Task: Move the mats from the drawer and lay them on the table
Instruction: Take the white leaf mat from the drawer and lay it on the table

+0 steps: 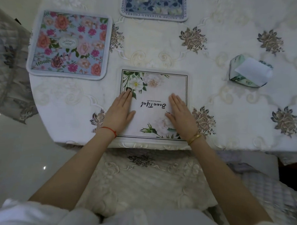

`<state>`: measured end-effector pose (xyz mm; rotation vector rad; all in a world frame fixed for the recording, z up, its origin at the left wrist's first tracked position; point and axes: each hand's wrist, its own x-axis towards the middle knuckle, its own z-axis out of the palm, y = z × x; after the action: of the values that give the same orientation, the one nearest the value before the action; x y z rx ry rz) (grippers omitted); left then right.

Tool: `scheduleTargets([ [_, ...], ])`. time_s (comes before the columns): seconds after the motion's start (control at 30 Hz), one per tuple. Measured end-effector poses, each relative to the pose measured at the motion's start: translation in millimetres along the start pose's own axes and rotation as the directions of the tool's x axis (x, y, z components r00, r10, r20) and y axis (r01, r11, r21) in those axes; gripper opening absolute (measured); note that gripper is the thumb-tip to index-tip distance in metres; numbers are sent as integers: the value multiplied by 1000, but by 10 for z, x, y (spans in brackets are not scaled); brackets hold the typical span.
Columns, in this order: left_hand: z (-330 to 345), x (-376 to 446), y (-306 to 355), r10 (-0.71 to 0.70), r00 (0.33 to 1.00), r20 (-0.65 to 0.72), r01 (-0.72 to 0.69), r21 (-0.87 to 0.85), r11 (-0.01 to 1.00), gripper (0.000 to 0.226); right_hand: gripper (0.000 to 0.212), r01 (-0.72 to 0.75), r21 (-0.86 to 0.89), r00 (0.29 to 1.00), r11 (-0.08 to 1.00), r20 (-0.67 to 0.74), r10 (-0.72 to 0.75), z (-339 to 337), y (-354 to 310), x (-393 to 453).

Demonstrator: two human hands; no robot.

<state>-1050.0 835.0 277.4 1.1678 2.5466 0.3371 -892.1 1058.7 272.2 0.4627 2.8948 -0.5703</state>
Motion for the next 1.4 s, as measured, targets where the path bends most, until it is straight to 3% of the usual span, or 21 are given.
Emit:
scheduleTargets([
  [0.3,-32,-411,-145,-88,996,15,88,33,996,67,68,-156,-38,987,987,-40,154,-72,214,-489],
  [0.53,106,-557,296,10,999,48,-12,36,999,70,76,11,-45,999,999,33,-9,112,-381,-515],
  [1.13,116,-922,-82,-78,996,47,73,99,992,70,72,-119,-36,989,992,87,122,-54,57,-1030],
  [1.4,158,-850,184,-5,1000,15,5,15,1000,69,89,-6,-59,993,998,118,12,71,-146,-835],
])
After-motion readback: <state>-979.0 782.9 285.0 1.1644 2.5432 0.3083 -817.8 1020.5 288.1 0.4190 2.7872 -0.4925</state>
